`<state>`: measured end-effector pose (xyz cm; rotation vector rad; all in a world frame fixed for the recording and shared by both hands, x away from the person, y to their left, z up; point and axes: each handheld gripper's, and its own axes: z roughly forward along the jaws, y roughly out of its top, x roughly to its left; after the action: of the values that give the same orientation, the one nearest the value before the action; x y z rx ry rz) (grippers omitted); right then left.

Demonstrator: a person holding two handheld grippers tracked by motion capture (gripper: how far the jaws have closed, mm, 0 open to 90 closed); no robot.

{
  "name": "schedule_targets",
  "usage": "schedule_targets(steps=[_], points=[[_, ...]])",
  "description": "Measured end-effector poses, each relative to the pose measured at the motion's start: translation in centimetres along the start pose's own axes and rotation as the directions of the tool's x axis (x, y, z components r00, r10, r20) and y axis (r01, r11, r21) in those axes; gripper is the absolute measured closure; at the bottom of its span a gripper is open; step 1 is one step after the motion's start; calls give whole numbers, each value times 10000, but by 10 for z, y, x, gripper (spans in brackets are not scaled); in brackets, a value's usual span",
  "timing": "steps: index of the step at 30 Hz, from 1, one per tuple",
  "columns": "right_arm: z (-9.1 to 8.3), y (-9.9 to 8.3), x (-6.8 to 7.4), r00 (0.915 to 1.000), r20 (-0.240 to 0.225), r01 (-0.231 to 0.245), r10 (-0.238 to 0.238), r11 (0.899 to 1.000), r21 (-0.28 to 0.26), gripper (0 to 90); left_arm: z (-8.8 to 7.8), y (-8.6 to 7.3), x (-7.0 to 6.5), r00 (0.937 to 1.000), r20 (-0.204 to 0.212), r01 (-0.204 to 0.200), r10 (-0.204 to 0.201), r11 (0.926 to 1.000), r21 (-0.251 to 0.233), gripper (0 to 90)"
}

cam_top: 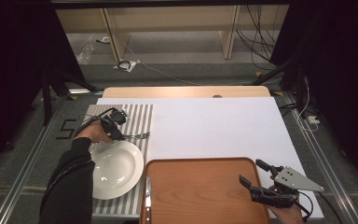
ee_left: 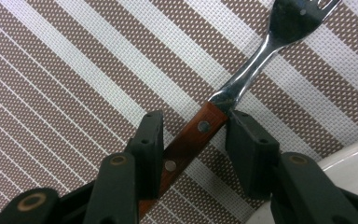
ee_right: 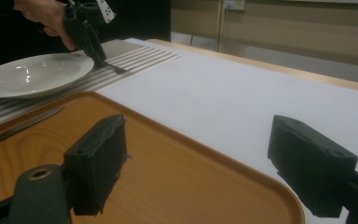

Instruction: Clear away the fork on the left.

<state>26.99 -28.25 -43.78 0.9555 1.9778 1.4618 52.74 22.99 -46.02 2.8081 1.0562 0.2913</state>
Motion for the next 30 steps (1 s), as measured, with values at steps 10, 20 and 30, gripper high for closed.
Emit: schedule_targets(steps=[10,20,30], points=[[0,0,0,10000,-10,7,-7,10000,-7,205,0,0,0,9999,149,-53,53,10000,-34,680],[0,0,0,10000,-9,-1,1,10000,-7,205,0,0,-2,9994,-253,-237,235,9997,-68,768],[0,0,0,10000,11,9,-9,10000,-23,205,-8,-3,2,9966,-812,-166,135,9992,-373,771]])
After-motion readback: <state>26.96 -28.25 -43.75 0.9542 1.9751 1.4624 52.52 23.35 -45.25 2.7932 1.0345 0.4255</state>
